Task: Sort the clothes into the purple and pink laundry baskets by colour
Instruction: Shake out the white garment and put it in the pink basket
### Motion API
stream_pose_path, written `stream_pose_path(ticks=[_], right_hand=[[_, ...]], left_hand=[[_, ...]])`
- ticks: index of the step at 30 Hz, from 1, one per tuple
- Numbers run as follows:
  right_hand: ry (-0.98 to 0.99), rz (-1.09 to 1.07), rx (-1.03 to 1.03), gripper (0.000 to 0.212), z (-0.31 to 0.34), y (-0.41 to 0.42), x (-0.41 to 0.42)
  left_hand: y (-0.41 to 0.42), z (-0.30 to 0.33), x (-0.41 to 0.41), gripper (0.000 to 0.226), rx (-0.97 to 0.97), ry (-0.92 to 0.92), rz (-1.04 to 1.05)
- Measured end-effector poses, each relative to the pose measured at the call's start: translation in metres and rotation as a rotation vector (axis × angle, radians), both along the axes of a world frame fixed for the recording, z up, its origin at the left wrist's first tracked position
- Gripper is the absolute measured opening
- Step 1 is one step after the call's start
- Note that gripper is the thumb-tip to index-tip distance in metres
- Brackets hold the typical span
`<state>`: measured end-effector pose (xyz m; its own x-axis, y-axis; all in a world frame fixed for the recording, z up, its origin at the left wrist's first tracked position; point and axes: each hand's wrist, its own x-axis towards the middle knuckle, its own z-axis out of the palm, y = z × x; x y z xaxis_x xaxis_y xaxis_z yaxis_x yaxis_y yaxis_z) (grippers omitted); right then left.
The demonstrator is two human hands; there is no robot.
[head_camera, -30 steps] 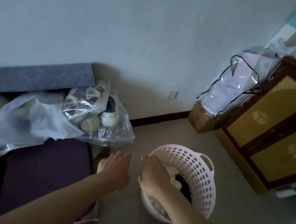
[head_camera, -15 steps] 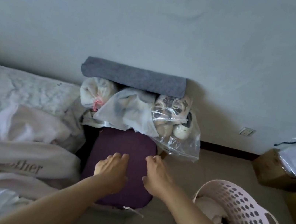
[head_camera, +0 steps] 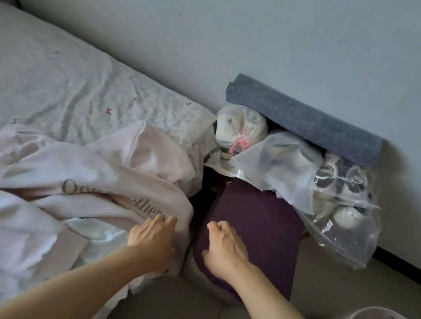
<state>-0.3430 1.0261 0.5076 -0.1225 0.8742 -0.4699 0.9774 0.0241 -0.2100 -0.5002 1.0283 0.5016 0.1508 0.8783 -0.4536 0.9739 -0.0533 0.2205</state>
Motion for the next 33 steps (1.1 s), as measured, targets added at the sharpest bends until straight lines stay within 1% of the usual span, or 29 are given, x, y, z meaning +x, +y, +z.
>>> stream_pose_path(ticks=[6,12,14,18,20,23,25,27,29,31,33], right_hand=[[-0.014,0.086,-0.062,0.05,-0.024,0.014,-0.074],[0.016,0.142,-0.09,0.046,-0.058,0.03,-0.128],[0.017,0.17,-0.105,0.046,-0.071,0.033,-0.144],[0.008,0.217,-0.133,0.054,-0.098,0.039,-0.17],[0.019,0.241,-0.129,0.056,-0.111,0.042,-0.181],[0.032,0.277,-0.168,0.06,-0.126,0.044,-0.195],[0.036,0.302,-0.2,0.066,-0.133,0.041,-0.203],[0.039,0.298,-0.201,0.068,-0.138,0.039,-0.21],[0.052,0.27,-0.185,0.061,-0.144,0.037,-0.214],[0.061,0.275,-0.165,0.044,-0.147,0.036,-0.218],[0.068,0.305,-0.151,0.03,-0.145,0.034,-0.221]], left_hand=[[0.009,-0.029,-0.079,0.056,-0.027,0.029,0.054],[0.019,-0.06,-0.132,0.043,-0.034,0.105,0.112],[0.02,-0.073,-0.146,0.046,-0.048,0.143,0.114],[0.017,-0.1,-0.172,0.063,-0.059,0.207,0.093],[0.014,-0.112,-0.185,0.063,-0.042,0.245,0.098],[0.009,-0.123,-0.198,0.055,-0.013,0.298,0.114],[0.005,-0.128,-0.203,0.053,-0.001,0.287,0.132],[0.002,-0.129,-0.207,0.053,-0.003,0.274,0.156],[0.0,-0.129,-0.214,0.043,-0.01,0.271,0.164],[-0.002,-0.125,-0.218,0.028,0.02,0.277,0.164],[-0.003,-0.119,-0.218,0.023,0.047,0.271,0.179]])
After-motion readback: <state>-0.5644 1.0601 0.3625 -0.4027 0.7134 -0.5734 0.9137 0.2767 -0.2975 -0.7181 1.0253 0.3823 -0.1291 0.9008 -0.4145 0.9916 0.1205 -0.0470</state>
